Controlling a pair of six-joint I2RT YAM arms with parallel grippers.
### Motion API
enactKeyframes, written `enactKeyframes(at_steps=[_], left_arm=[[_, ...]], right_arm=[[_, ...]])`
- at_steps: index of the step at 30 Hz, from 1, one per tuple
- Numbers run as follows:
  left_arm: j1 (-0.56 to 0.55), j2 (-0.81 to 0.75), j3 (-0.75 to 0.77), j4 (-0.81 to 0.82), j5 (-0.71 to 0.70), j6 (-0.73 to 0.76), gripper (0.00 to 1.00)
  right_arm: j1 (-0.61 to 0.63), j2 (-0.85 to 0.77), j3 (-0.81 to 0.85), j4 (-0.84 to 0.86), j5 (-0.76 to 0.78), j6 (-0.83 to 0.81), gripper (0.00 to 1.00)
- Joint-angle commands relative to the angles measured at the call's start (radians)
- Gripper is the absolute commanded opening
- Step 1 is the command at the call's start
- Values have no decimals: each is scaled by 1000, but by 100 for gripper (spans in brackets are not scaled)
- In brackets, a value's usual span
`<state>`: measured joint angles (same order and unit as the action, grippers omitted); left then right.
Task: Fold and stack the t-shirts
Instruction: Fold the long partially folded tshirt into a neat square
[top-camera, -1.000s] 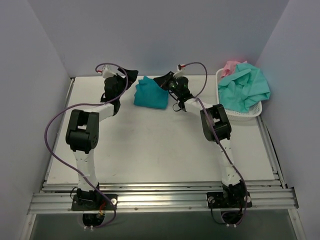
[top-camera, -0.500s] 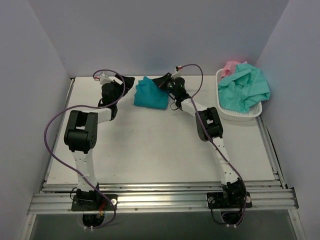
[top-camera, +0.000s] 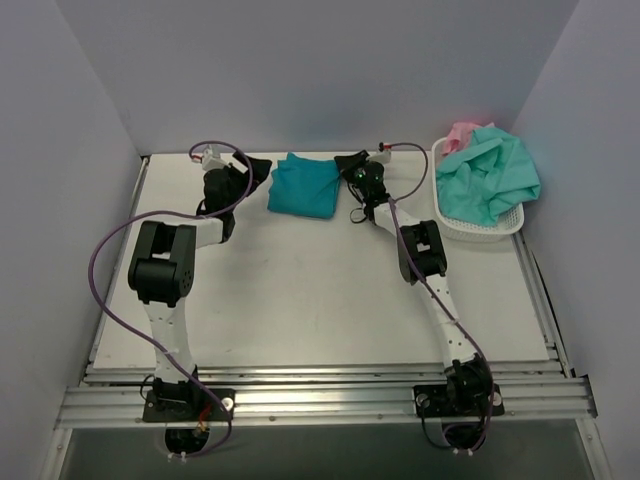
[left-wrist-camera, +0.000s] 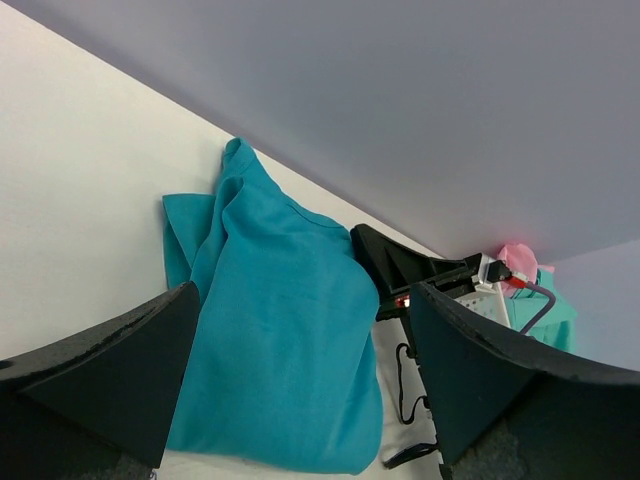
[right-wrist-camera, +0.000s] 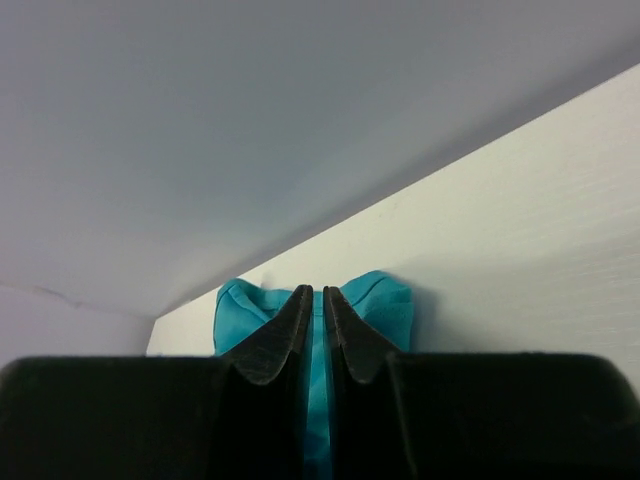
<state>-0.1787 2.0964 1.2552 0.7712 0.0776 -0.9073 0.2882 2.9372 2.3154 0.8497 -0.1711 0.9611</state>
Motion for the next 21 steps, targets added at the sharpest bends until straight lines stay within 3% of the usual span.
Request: enactKeyframes(at_steps=[1, 6, 8, 9, 11, 12, 15, 21], left_arm=[[5, -19, 21, 56, 28, 27, 95], [5, -22, 27, 57, 44, 41, 95], [5, -38, 23, 48, 34, 45, 95], [5, -44, 16, 25, 27, 50, 95], [5, -73, 9, -18, -34, 57, 95], [5, -85, 4, -101, -65, 56, 95], [10, -122, 7, -312, -204, 4, 95], [44, -90, -4, -384, -156, -70, 95]], right_arm=[[3, -4, 32, 15, 67, -31, 6], [-23, -59, -60, 83, 81, -61, 7], [-37, -134, -129, 150, 65, -76, 14], [-38, -168, -227, 170, 64, -85, 39], [-38, -301, -336, 216, 79, -111, 75], [-38, -347, -450, 225, 87, -143, 98], [-37, -551, -627, 264, 134, -186, 100], [-15, -938, -1016, 292, 194, -257, 100]])
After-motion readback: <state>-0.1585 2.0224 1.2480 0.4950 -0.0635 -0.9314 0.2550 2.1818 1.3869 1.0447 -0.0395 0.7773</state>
